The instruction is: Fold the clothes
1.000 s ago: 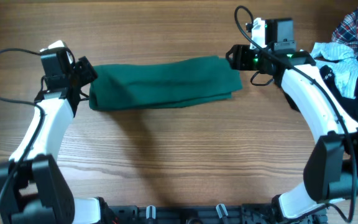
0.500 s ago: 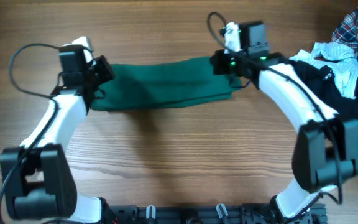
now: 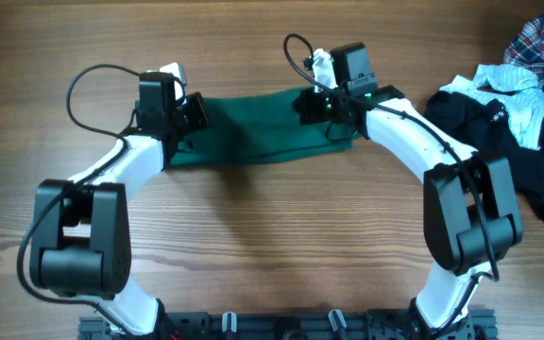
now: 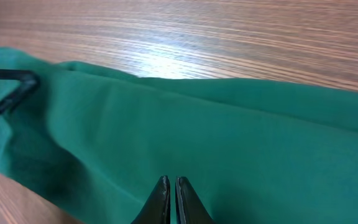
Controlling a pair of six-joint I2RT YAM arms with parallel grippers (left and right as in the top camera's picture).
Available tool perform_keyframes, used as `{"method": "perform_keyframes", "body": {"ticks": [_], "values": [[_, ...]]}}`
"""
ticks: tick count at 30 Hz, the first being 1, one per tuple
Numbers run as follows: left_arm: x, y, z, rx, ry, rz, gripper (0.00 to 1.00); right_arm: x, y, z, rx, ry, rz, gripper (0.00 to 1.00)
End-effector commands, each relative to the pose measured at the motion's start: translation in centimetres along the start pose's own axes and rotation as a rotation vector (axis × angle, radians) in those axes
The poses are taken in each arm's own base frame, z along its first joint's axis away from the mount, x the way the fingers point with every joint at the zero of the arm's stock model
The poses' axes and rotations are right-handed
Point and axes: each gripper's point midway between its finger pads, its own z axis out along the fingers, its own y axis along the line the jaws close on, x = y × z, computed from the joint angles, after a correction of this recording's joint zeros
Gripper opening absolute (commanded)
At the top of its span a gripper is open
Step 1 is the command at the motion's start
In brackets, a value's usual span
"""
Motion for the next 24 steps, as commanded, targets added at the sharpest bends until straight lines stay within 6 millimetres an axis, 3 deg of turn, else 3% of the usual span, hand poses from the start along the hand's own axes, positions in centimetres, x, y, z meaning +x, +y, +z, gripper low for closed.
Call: {"method": "perform_keyframes", "body": {"ticks": [1, 7, 14, 20, 24], "values": [[1.2, 0.0, 1.1, 0.023, 0.041, -0.023, 0.04, 0.5, 0.9, 1.1, -0.038, 0.02, -0.025, 0.04], [1.7, 1.2, 1.6, -0.027, 0.05, -0.02, 0.04, 2.5, -0.5, 3.4, -0.023, 0.078, 0.002, 0.04], [2.7, 2.7, 1.8, -0.099, 0.079, -0.003, 0.04, 3.5, -2.0, 4.5, 0.027, 0.102, 0.021, 0.04], [3.3, 5.6, 1.2, -0.199, 0.108, -0.034, 0.04, 3.7, -4.4, 3.8, 0.094, 0.11, 0.079, 0.04], [3.3, 7.8, 0.6, -0.24, 0.122, -0.079, 0.04, 4.1, -7.1, 2.6, 0.129, 0.126, 0.145, 0.04]]}}
